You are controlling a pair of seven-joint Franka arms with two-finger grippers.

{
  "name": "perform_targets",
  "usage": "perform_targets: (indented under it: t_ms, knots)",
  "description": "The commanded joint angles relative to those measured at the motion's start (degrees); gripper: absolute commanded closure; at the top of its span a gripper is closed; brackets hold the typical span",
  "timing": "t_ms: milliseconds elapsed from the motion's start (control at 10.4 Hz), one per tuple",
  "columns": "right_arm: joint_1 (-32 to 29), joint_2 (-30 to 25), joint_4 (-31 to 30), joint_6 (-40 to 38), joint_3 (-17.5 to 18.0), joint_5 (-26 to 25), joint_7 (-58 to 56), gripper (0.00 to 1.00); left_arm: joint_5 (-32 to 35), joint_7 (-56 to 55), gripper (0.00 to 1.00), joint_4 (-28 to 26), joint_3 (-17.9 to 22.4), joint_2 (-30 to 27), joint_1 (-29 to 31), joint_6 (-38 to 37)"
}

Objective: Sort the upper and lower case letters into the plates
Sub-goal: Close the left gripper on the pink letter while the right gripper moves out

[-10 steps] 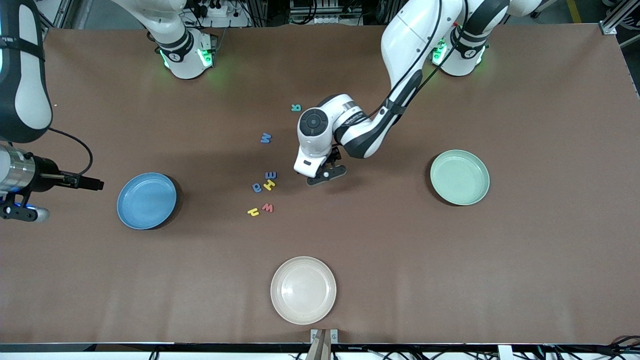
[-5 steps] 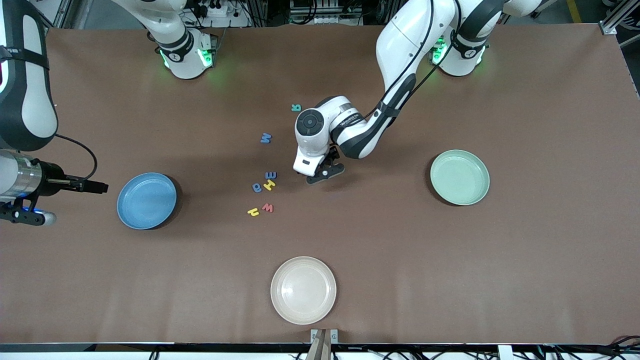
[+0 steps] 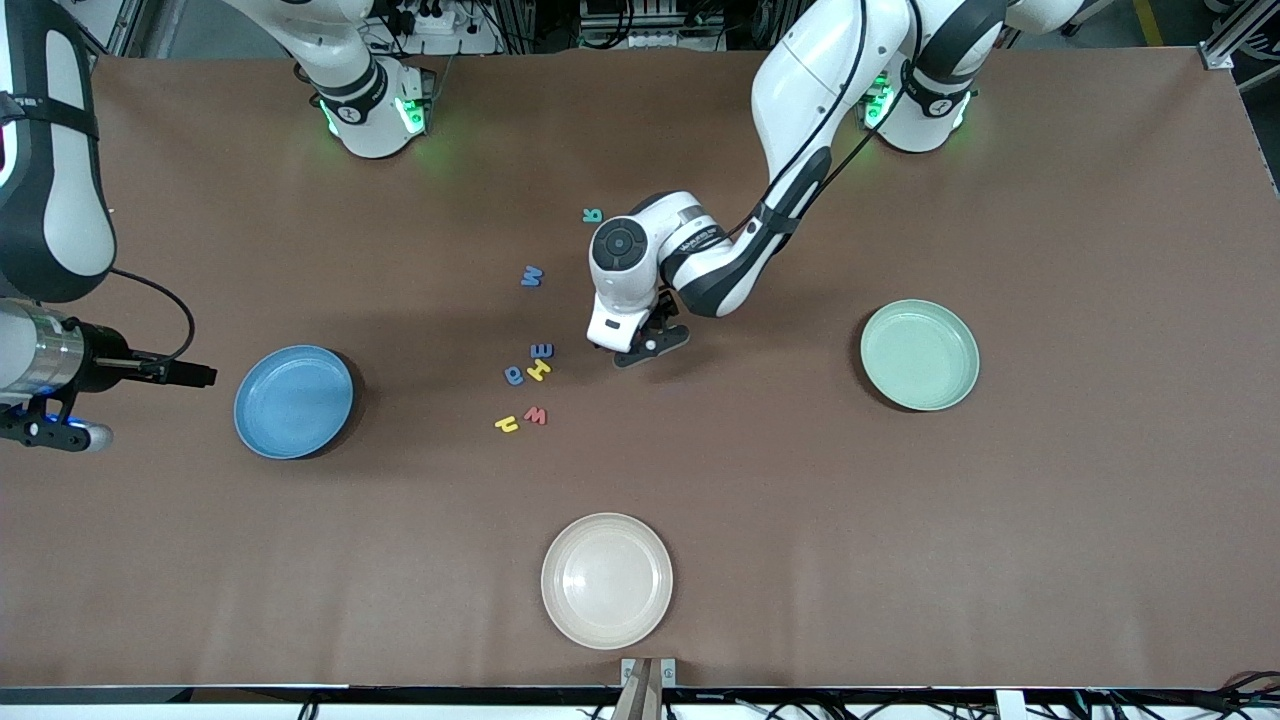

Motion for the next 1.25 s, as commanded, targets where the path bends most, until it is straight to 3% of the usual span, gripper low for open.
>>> perform_targets:
  t_ms: [0,386,772,1158]
  knots:
    - [-0.7,0.1,0.3,-0.1,0.8,0.1,0.4,0.0,1.0,-1.5,0.0,-0.7,0.1,-1.1,0.1,0.4]
    - [-0.1,0.1,0.1,-0.1,0.8,0.0,1.8,0.0,1.0,-1.5,0.0,-0.8,0.0,-1.7,0.0,1.7]
    - [-0.1,0.1,0.1,-0.1,0.8,0.0,1.8,0.0,1.0,-1.9,0.0,-8.9,0.0,-4.8,0.3,10.4]
    - [-0.1,0.1,0.1,-0.1,0.8,-0.1,1.8,0.0,0.9,-2.6,0.0,-10.7,0.0,-5.4,0.4,11.3]
